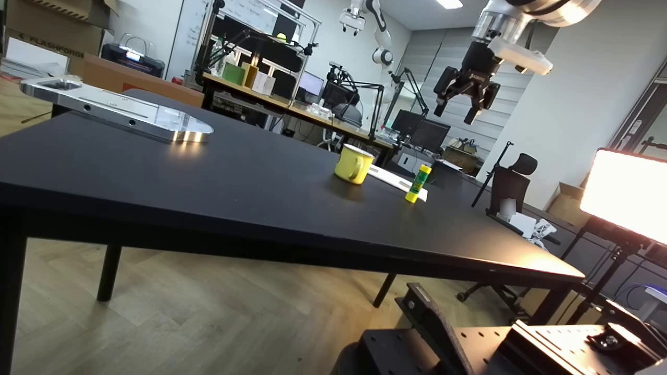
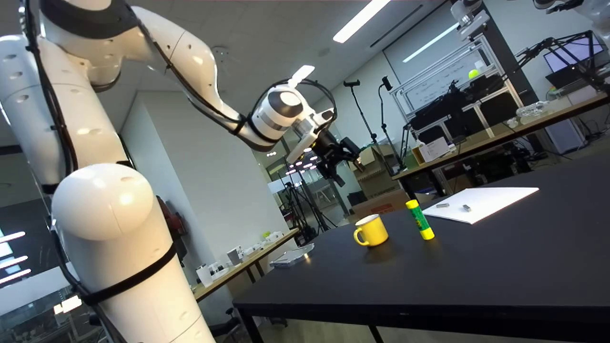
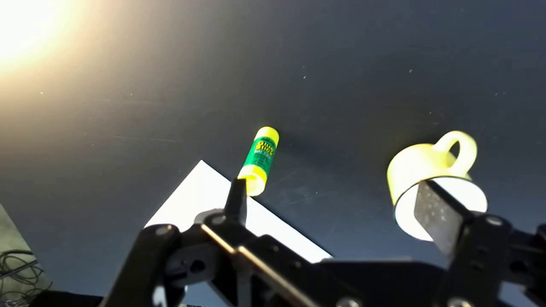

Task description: Put the marker in the cup

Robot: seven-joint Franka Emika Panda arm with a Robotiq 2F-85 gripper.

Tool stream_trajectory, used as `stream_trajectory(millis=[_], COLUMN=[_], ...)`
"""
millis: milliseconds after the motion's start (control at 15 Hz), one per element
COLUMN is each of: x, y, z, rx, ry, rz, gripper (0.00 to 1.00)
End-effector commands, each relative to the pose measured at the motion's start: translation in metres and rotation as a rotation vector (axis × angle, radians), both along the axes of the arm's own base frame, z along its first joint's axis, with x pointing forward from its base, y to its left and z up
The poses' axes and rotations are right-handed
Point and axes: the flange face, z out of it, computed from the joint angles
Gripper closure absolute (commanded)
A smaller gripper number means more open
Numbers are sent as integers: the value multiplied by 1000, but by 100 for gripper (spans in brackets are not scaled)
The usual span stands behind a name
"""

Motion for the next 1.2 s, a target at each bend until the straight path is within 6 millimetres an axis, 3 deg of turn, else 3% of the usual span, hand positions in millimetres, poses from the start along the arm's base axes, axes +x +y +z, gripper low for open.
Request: stream_trajectory(millis=[0,200,467,733,1133], x=[71,110,139,152,140], y=[-32,-67,-91,-90,-71], z=[-16,-29,-53,-83,-116], rx=[37,76,112,139,149], ry=[23,37,63,93,179], rz=[-91,-158,-232,-258,-282], gripper=[0,0,0,0,0])
